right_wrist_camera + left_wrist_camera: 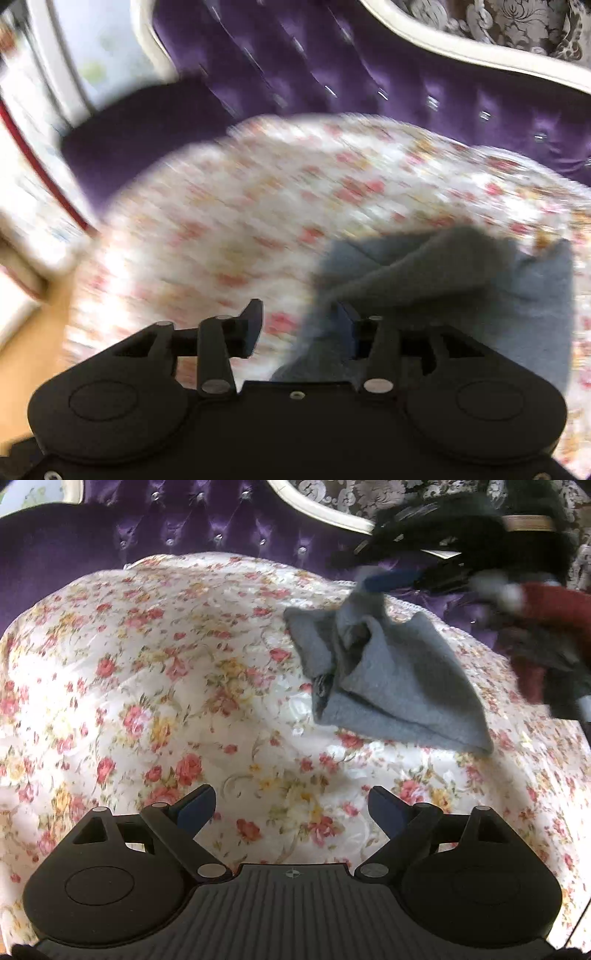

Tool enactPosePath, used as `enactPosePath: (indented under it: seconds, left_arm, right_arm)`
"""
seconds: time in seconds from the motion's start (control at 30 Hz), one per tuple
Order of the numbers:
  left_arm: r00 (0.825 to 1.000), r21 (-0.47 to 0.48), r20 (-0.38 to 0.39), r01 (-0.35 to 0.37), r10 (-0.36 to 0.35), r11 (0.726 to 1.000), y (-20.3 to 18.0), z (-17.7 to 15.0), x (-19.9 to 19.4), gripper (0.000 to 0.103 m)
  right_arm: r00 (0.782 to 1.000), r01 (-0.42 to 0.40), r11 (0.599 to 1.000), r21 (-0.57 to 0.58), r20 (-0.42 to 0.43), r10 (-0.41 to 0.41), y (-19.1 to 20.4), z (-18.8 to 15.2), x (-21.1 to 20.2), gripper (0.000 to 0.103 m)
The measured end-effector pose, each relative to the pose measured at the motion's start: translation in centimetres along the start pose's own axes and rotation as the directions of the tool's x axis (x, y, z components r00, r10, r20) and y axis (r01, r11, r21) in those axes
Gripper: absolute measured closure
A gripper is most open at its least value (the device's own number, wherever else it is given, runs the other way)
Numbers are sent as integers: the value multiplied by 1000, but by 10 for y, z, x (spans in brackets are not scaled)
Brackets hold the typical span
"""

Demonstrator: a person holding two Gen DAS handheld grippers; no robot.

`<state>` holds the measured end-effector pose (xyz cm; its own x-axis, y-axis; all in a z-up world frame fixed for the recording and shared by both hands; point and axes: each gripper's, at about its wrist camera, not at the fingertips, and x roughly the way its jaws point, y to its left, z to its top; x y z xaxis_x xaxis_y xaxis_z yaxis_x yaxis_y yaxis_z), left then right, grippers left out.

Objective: Fold small clothes

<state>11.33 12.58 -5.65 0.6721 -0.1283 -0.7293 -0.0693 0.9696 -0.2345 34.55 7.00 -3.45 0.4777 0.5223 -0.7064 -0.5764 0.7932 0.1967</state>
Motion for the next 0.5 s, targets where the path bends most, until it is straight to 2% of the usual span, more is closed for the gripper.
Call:
enactPosePath:
  seconds: [0.07, 0.17, 0.3, 0.4, 0.5]
  left_arm:
    - [1000, 21, 15, 8, -8, 1000, -3, 8, -4, 13]
    - [999, 54, 45, 27, -30, 998, -10, 22, -10, 13]
    - [994, 95, 94, 42, -51, 995, -21, 51, -13, 13]
    - [985, 108, 168, 22, -40, 994, -32, 76, -10, 12]
    - [978, 111, 209, -13, -11, 994, -47, 98, 5, 12]
  right_arm:
    - [995, -54, 998, 31, 82, 52, -7, 2, -30, 43]
    - [984, -55, 996, 75, 172, 42, -27, -2, -70, 42]
    - [971, 35, 989, 141, 228, -67, -58, -22, -101, 42]
    - [964, 121, 978, 170, 215, -156, -75, -48, -107, 42]
    - [949, 202, 961, 188, 206, -240, -82, -71, -101, 42]
